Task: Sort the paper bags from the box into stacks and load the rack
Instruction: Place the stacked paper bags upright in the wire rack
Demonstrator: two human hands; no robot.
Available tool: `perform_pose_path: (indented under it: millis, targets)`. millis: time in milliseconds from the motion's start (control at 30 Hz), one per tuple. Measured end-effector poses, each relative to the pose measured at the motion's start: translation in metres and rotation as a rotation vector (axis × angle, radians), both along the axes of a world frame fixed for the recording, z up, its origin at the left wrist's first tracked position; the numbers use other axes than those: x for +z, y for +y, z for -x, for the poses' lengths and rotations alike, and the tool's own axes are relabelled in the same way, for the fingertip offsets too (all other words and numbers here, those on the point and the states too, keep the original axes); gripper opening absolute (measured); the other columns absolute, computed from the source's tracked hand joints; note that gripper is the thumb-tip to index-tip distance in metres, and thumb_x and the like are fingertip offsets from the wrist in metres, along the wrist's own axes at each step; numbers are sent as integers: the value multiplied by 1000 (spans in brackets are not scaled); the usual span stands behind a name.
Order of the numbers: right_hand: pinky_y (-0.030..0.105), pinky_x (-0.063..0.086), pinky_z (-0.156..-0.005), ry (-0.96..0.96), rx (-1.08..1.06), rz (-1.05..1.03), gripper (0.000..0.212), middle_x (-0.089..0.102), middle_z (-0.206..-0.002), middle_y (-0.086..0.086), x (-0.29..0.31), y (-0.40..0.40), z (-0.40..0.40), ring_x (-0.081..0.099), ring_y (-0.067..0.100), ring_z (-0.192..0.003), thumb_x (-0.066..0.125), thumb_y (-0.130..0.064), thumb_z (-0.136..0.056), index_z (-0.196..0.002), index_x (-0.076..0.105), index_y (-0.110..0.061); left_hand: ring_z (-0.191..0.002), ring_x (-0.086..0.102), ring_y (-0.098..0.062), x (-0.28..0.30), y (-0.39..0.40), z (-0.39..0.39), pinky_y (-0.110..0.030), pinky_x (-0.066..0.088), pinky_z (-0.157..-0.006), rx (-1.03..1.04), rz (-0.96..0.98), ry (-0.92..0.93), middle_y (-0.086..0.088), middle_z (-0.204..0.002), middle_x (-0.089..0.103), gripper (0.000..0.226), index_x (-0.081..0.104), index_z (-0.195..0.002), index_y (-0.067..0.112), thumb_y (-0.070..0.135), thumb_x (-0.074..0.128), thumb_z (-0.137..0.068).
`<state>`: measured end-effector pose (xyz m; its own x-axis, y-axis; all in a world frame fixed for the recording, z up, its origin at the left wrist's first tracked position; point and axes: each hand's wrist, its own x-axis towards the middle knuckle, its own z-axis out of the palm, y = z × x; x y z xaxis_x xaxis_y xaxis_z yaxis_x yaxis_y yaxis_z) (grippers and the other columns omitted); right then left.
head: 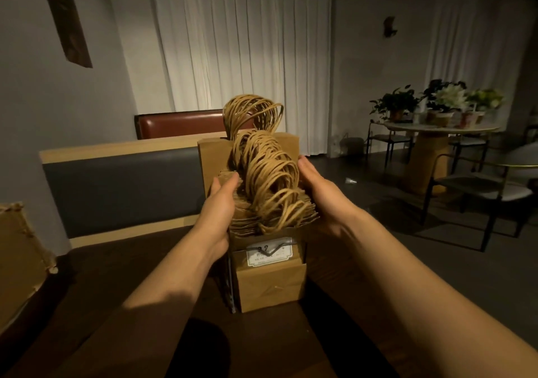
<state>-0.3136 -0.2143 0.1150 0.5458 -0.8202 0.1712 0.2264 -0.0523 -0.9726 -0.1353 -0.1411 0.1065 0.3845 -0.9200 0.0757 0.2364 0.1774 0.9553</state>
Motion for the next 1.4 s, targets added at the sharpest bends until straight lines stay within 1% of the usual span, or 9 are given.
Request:
perform_pose_path:
  millis: [133, 267, 500, 667, 833, 967, 1133, 1233, 1400]
  targets:
    - [30, 51, -72, 109, -44, -103, 32, 71, -105, 2, 8, 0, -11, 67, 15, -91, 45, -36, -102, -117, 65, -17, -99, 72, -28, 4, -4, -7, -44, 59, -78, -21, -95, 41, -10, -117, 71, 58, 47, -143, 25, 40, 62, -89]
    - [27, 50, -66, 55, -28, -150, 32, 68, -74, 5, 6, 0, -24, 66, 13, -62, 40, -25, -101, -83, 63, -12, -91, 73, -26, 1, 1, -9, -36, 56, -73, 32, -79, 3, -12, -98, 76, 31, 67, -121, 17, 31, 51, -98]
    - [40, 49, -95, -2, 18, -158, 40, 73, -112, 6, 6, -5, -22, 69, 22, -105, 42, -54, -99, -109, 66, -23, -99, 69, -21, 1, 0, -10, -35, 57, -74, -68, 13, -26, -1, -125, 64, 58, 29, -152, 31, 19, 49, -100]
    - [31, 50, -87, 67, -54, -99, 55, 43, -151, 13, 14, -4, -26, 49, 28, -132, 48, -18, -100, -152, 33, -13, -127, 54, -28, 0, -9, -16, -46, 52, -96, -51, 16, -54, 1, -154, 39, 61, 29, -150, 38, 12, 49, -98]
    - [37, 49, -85, 166, -91, -103, 43, 57, -133, 26, 26, 2, -20, 60, 31, -108, 39, -6, -99, -141, 46, -6, -103, 65, -24, 11, -5, -11, -40, 55, -77, -14, -36, 22, -7, -143, 51, 70, 15, -155, 34, 22, 55, -98]
    - [33, 52, -82, 100, -47, -138, 39, 61, -131, 14, 20, 9, -15, 63, 25, -106, 38, -6, -100, -137, 51, -9, -96, 69, -29, 10, -7, -9, -44, 57, -79, 14, -127, 54, -9, -108, 71, 42, 46, -143, 24, 24, 49, -101]
    - [42, 55, -87, 167, -87, -54, 40, 68, -109, 14, 28, 12, -15, 67, 28, -100, 39, 0, -97, -136, 50, -3, -91, 65, -27, 17, -8, -14, -39, 55, -72, 33, -180, -44, -4, -101, 64, 56, 28, -153, 26, 16, 45, -101]
    - [26, 51, -72, 173, -94, -78, 47, 60, -131, 14, 28, 15, -24, 61, 25, -112, 43, -15, -102, -148, 39, -7, -93, 65, -25, 13, -6, -11, -43, 56, -76, 3, -172, -42, -1, -100, 64, 55, 30, -152, 30, 20, 45, -100]
    - [41, 45, -98, 91, -23, -186, 49, 66, -120, 9, 18, 2, -23, 63, 25, -109, 40, -57, -98, -126, 58, -20, -117, 62, -24, 12, 7, -27, -50, 44, -106, -129, -160, -143, -5, -126, 67, 50, 50, -141, 27, 44, 55, -94]
